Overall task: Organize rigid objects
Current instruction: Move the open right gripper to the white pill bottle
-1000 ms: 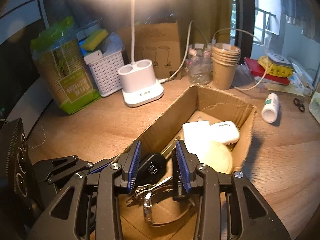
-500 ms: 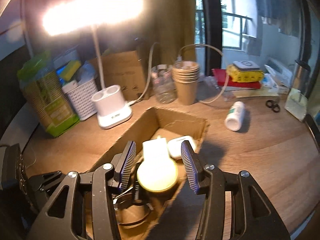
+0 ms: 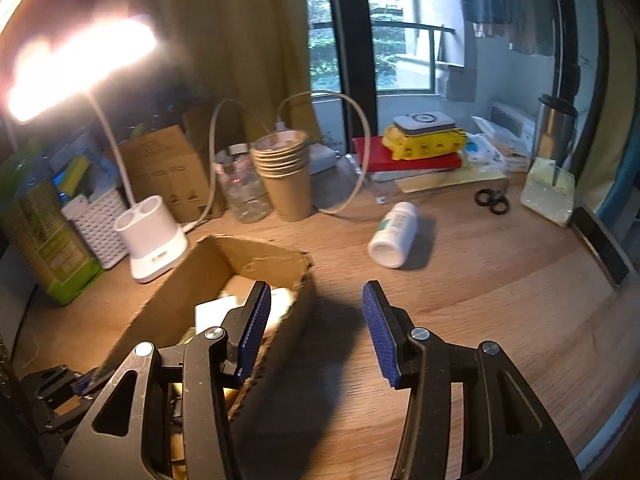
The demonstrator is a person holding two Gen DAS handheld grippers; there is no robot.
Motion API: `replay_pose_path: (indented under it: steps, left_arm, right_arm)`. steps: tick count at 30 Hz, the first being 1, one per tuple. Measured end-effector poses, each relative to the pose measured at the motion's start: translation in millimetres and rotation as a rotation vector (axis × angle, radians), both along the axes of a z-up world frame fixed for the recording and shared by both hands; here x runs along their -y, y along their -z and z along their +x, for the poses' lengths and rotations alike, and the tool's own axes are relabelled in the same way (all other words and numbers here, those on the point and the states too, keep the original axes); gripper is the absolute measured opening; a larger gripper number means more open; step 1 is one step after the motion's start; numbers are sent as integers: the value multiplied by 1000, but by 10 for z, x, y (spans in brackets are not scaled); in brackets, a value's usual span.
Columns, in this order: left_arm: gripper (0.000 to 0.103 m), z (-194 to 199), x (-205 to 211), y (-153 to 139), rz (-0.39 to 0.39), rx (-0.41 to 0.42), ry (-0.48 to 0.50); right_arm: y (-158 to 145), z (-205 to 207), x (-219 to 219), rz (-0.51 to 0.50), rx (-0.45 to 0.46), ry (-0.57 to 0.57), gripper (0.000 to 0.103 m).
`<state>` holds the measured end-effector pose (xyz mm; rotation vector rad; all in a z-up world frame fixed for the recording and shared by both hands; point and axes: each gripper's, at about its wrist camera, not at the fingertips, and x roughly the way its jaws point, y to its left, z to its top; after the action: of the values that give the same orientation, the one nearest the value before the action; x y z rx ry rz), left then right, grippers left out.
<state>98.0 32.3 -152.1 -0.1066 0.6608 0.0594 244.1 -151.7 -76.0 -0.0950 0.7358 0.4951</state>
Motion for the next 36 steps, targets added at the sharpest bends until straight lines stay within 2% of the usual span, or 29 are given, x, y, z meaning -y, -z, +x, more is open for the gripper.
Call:
replay_pose_path:
  steps: [2, 5, 9, 24, 28, 36]
  left_arm:
    - [7, 3, -2, 4, -2, -2, 1]
    - [7, 14, -4, 13, -6, -8, -1]
    - [7, 15, 14, 11, -1, -8, -1]
    - [7, 32, 9, 9, -4, -17, -1]
    - [7, 39, 2, 13, -7, -19, 0]
    - [7, 46, -7, 17, -11, -21, 0]
  right_arm:
    - [17, 50, 23, -45, 33, 35, 52]
    - [47, 118, 47, -94, 72, 65, 60]
    - [112, 257, 69, -116, 73, 81, 61]
    - [459, 971, -47, -120, -37, 98, 61]
    - [532, 1086, -90, -170, -21, 112, 61]
    - [636, 1313, -82, -151, -51, 119, 61]
